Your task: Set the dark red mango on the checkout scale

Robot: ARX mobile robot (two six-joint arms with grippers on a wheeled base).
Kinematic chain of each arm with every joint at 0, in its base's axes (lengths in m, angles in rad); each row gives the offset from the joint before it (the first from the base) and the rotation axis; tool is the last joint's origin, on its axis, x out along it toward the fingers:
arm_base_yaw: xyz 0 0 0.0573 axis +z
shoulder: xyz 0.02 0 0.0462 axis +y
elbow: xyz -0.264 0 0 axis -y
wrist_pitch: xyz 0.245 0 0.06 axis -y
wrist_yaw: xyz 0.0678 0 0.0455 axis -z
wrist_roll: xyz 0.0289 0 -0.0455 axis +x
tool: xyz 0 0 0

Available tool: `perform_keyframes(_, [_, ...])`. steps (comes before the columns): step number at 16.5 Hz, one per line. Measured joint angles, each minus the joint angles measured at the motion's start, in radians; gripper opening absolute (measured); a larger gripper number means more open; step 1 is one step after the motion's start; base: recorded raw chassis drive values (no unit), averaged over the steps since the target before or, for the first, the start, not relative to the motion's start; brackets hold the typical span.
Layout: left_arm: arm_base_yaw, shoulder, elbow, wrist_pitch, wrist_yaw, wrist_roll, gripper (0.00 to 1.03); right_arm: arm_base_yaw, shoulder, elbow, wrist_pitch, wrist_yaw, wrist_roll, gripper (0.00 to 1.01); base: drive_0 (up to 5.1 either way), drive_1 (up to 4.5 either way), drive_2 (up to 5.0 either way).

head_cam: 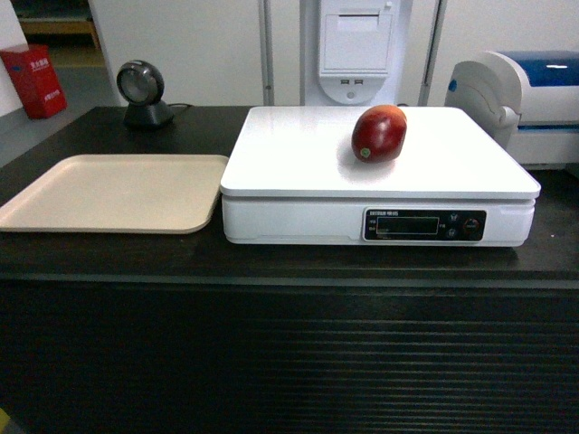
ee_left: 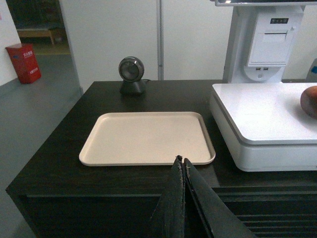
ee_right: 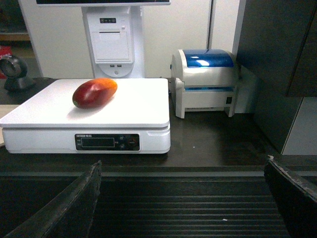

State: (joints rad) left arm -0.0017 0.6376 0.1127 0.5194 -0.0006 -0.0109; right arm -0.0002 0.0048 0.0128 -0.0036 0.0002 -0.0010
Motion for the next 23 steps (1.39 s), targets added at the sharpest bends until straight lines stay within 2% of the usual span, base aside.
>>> perform_keyframes(7, [0.001,-0.216,-0.072,-0.138,0.0,0.0,0.02,0.0,0.0,0.0,0.0,0.0,0.0,0.98,0.0,0.0,0.0])
perform_keyframes(12, [0.001,-0.231,-0.101,-0.101,0.0,0.0,0.02,0.0,0.0,0.0,0.0,0.0,0.0,0.98,0.0,0.0,0.0])
perform_keyframes(18, [0.001,-0.377,-0.104,-0.26,0.0,0.0,0.02,0.0,0.0,0.0,0.0,0.0,0.0,0.98,0.0,0.0,0.0])
perform_keyframes(23, [0.001,-0.446,-0.104,-0.33,0.0,0.0,0.02,0.0,0.0,0.0,0.0,0.0,0.0,0.98,0.0,0.0,0.0])
